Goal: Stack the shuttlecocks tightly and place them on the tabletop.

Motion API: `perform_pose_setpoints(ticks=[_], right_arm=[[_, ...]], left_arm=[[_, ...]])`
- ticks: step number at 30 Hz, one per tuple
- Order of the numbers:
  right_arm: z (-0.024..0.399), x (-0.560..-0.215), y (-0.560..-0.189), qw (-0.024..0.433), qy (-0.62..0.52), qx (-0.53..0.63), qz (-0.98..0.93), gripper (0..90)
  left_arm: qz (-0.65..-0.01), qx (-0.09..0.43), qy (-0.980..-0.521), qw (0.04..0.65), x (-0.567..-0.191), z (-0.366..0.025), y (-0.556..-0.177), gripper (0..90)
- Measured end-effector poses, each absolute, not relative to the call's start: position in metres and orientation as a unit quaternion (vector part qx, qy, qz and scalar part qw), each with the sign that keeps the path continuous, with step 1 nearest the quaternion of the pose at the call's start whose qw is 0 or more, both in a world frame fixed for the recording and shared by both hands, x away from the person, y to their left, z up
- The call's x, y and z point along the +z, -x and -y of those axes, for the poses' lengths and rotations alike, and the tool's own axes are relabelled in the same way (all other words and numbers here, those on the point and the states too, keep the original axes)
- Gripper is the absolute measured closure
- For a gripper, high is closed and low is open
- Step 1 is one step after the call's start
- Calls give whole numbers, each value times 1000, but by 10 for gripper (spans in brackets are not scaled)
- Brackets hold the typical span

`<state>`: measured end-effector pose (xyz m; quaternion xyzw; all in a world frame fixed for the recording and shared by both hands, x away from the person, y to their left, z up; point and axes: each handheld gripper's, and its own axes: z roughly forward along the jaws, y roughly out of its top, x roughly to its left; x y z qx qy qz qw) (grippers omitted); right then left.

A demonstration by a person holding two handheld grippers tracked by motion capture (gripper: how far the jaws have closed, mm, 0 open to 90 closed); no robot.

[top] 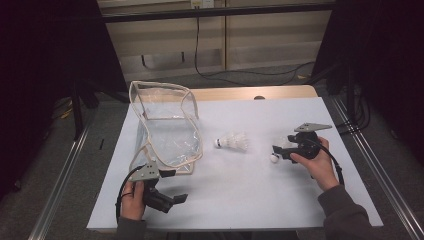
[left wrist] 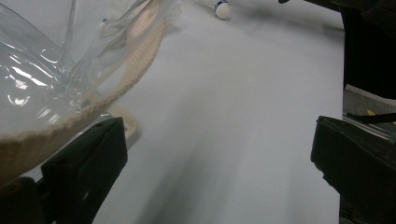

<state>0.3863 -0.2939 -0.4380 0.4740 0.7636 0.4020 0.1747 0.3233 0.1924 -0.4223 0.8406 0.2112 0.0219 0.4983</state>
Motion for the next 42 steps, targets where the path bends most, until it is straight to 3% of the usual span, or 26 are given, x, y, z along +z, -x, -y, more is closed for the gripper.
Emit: perform_pose_setpoints(ticks=[14,27,42], right_arm=[[291,-434,-374,167,-460,396,-777,243],[296,-435,-356,169,-444,411,-778,383],[301,-438,-344,157,-428,398,-796,627]], left_arm=[[-211,23,-841,499,-422,-193,-323,38],[-212,24,-840,499,-421,-193,-323,37],[-212,24,-840,499,-421,-192,-322,37]])
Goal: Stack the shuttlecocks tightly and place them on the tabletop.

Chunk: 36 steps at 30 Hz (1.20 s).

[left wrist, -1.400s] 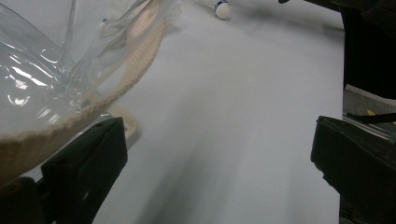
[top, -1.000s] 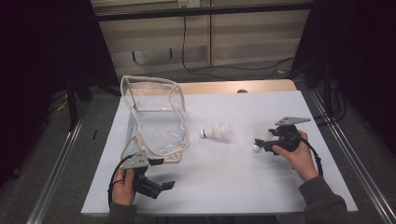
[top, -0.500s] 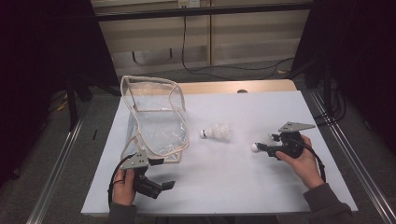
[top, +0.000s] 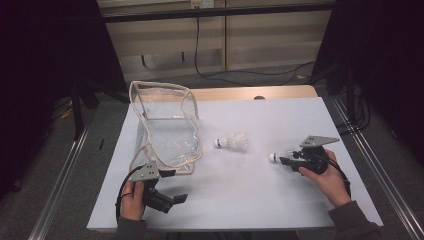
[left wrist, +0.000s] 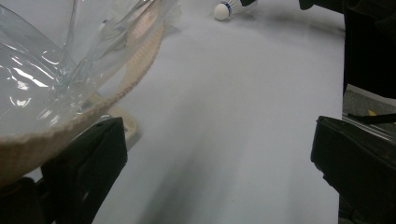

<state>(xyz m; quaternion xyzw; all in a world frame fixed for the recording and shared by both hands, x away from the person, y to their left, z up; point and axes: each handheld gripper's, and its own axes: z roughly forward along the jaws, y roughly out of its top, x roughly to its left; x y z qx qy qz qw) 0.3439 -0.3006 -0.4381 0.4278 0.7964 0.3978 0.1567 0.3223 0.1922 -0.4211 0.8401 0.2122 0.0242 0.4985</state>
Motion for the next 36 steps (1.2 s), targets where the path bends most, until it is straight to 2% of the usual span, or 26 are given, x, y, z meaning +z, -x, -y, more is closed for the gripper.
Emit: perform_pose_setpoints(ticks=[9,16,36], right_arm=[[303,-440,-341,155,-428,395,-798,666],[301,-442,-341,144,-421,397,-803,776],[301,-445,-342,124,-419,407,-802,891]], left_arm=[[-212,24,-840,498,-421,-192,-322,37],[-212,24,-841,498,-421,-192,-322,37],[-211,25,-839,500,-421,-192,-322,38]])
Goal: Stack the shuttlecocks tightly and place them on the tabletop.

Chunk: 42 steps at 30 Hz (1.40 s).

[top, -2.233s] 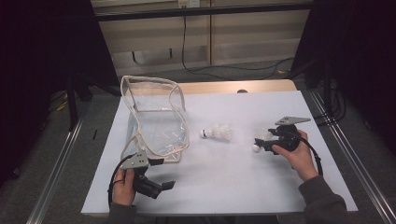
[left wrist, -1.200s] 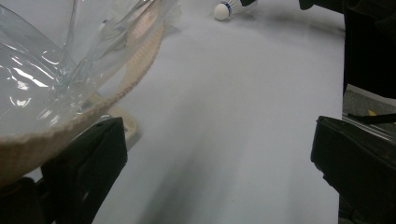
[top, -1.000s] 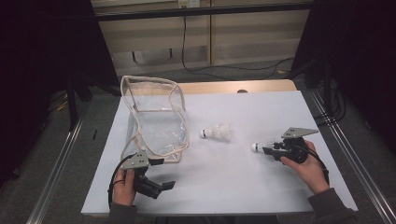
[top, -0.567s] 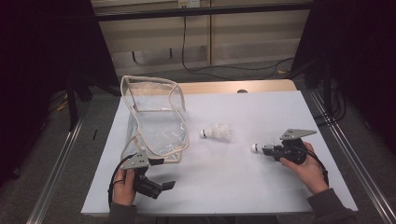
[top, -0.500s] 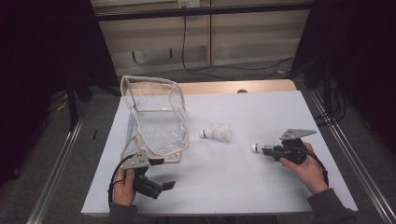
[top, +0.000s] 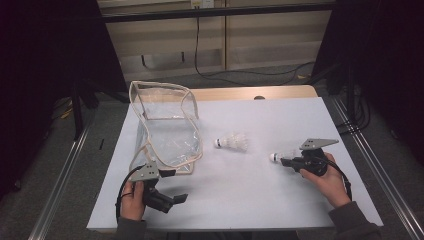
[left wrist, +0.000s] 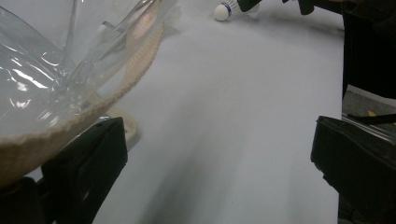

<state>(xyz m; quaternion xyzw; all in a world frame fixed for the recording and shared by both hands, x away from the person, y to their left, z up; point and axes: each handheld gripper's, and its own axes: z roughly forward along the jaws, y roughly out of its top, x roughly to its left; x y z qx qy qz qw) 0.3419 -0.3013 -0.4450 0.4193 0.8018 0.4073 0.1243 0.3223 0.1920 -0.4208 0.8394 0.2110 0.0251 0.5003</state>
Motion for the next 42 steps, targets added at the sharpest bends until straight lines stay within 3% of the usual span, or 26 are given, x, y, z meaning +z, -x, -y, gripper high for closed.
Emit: perform_pose_setpoints(ticks=[42], right_arm=[[290,-430,-361,126,-421,452,-776,891]], left_arm=[[-211,26,-839,501,-420,-193,-322,39]])
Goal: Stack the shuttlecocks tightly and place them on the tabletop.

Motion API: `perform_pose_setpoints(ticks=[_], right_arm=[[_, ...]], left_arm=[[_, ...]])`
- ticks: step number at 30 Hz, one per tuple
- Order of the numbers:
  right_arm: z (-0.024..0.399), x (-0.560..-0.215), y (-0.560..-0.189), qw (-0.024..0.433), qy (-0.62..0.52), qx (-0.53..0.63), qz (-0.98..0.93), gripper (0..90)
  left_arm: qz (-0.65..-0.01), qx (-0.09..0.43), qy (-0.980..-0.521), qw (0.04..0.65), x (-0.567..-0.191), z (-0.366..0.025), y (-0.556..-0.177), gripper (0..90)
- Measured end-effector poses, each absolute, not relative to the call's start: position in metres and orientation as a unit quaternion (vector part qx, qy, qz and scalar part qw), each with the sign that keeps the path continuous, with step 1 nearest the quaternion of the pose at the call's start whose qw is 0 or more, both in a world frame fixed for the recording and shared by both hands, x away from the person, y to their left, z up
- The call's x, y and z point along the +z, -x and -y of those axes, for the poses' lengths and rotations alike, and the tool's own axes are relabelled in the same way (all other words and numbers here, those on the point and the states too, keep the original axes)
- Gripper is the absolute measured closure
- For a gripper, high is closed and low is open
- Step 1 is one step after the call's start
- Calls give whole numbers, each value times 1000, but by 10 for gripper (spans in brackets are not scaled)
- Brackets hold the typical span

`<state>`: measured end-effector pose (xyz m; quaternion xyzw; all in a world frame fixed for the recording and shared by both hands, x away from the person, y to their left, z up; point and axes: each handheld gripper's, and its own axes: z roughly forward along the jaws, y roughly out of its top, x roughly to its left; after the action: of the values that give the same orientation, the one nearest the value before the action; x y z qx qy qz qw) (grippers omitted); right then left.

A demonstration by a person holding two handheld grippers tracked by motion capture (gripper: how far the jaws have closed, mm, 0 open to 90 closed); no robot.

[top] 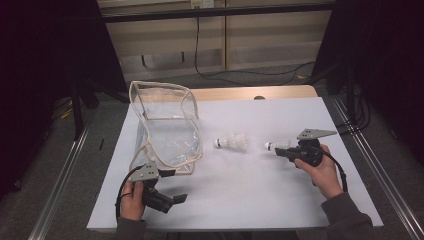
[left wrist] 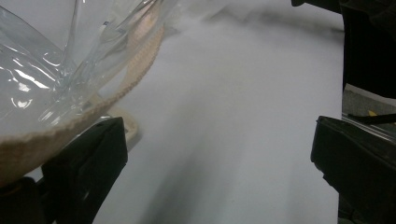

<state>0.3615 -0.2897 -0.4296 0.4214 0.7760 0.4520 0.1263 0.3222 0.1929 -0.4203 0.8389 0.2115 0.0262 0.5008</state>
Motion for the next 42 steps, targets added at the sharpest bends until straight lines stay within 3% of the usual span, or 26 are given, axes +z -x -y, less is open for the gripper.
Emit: perform_pose_setpoints(ticks=[42], right_arm=[[271,-423,-380,132,-410,445,-785,889]], left_arm=[[-210,28,-839,501,-420,-194,-323,39]])
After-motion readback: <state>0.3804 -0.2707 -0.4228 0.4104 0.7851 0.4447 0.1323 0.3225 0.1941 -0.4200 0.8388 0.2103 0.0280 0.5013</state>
